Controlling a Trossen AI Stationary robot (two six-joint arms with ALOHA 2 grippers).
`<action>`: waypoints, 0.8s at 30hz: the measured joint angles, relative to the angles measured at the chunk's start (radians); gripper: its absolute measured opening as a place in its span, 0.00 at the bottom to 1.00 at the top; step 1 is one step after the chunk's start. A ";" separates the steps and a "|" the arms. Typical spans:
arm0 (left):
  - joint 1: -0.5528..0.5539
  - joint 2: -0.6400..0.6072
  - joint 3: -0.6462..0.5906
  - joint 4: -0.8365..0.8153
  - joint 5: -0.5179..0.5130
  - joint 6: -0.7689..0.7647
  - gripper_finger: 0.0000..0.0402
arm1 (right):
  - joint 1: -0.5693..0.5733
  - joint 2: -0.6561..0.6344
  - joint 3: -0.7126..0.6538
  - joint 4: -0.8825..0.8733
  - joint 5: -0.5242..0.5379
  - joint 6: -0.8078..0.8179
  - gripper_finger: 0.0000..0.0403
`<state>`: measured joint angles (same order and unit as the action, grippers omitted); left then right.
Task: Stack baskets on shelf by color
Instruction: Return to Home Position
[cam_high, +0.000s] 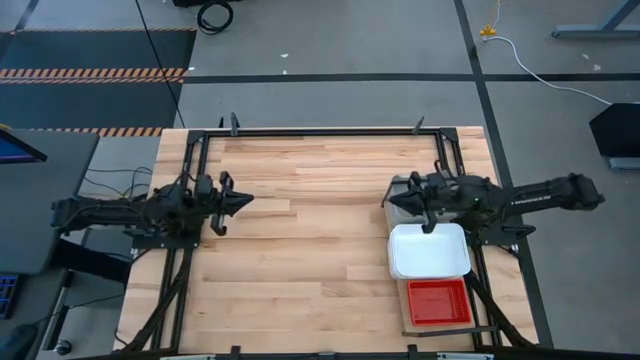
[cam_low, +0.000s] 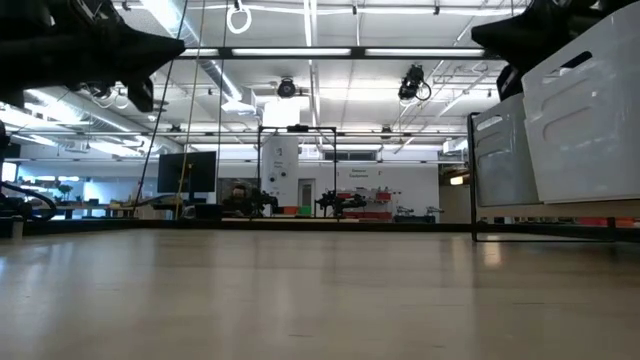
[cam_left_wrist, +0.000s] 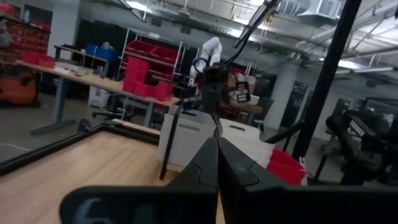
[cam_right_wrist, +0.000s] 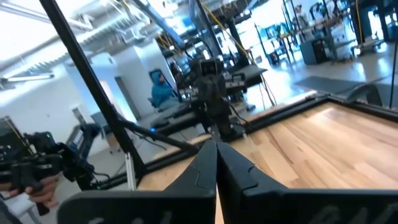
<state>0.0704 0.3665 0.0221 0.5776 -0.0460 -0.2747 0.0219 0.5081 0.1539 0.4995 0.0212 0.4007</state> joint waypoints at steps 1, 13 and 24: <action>0.000 -0.015 0.002 -0.018 0.000 0.013 0.00 | 0.000 -0.014 -0.004 0.000 0.001 0.000 0.01; 0.000 -0.034 0.003 -0.012 -0.001 -0.028 0.13 | 0.001 -0.029 -0.006 0.000 0.004 0.000 0.06; 0.000 -0.034 0.004 -0.012 -0.001 -0.028 0.12 | 0.001 -0.029 -0.006 0.000 0.004 0.000 0.06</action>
<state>0.0700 0.3328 0.0257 0.5652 -0.0467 -0.3027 0.0227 0.4793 0.1474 0.4995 0.0250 0.4007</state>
